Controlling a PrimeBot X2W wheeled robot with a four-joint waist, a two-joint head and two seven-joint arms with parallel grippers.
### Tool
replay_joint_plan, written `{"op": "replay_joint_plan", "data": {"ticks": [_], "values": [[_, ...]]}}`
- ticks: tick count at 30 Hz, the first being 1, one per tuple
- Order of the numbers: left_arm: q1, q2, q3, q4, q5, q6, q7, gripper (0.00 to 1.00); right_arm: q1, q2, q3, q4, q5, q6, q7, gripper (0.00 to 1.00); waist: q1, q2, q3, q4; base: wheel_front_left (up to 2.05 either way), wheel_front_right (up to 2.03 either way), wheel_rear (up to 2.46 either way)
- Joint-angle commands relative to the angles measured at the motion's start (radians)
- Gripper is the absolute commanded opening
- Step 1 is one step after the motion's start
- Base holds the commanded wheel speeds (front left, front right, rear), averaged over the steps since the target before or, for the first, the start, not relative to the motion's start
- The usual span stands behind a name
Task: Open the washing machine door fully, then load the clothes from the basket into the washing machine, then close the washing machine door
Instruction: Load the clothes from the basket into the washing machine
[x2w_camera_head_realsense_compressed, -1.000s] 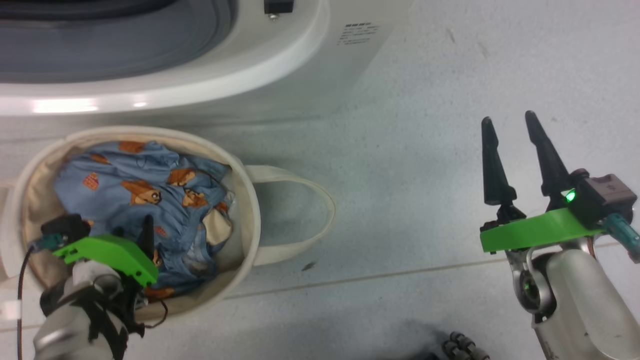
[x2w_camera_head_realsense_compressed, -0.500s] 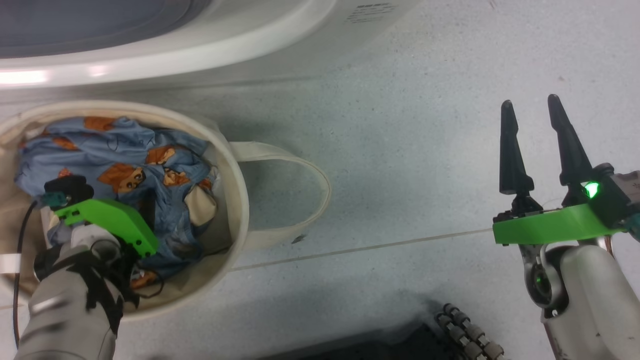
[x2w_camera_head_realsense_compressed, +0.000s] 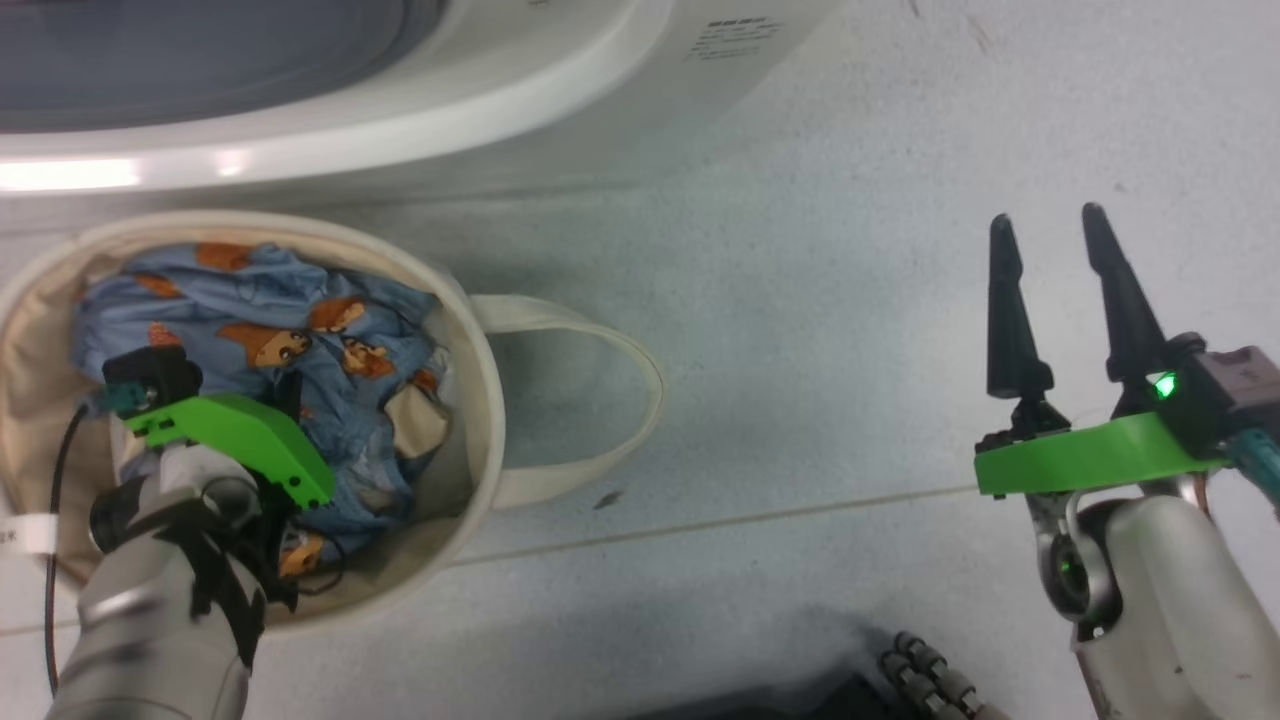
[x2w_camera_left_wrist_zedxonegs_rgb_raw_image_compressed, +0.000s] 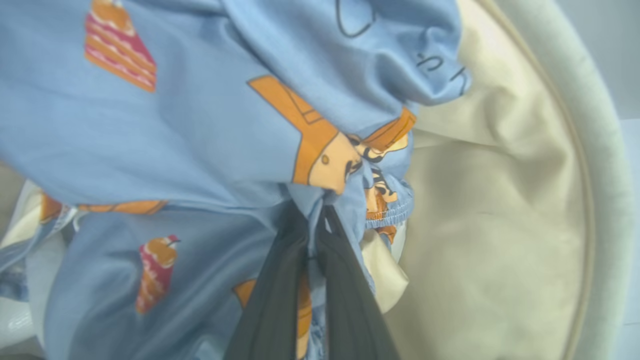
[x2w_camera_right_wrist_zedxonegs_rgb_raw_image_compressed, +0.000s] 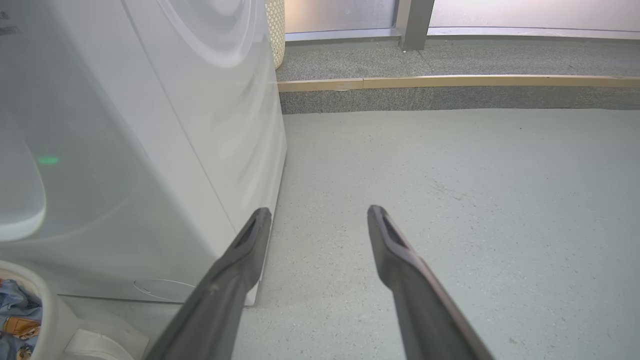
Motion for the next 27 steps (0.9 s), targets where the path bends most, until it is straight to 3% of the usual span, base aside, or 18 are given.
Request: {"op": "replay_joint_plan", "data": {"ticks": [1,12,19,27], "values": [[0.046,0.024,0.010,-0.006,-0.006,-0.010,-0.044,0.00,0.031,0.000,0.029,-0.001,0.007,0.001,-0.008,1.00,0.0000,0.0000,-0.048,0.017,0.00,0.00,0.00],[0.173,-0.009,-0.040,-0.081,-0.047,-0.023,-0.178,0.00,-0.015,0.009,0.117,0.132,0.082,0.001,-0.012,1.00,0.0000,0.0000,-0.253,0.077,0.00,0.00,0.00],[0.275,0.024,-0.095,-0.256,-0.061,-0.023,-0.203,0.00,-0.005,0.014,0.139,0.184,0.122,0.001,-0.012,1.00,0.0000,0.0000,-0.397,0.140,0.00,0.00,0.00],[0.419,0.068,-0.001,-0.555,0.052,-0.023,-0.204,0.00,0.050,0.026,0.160,0.220,0.169,0.001,-0.012,1.00,0.0000,0.0000,-0.573,0.188,0.00,0.00,0.00]]}}
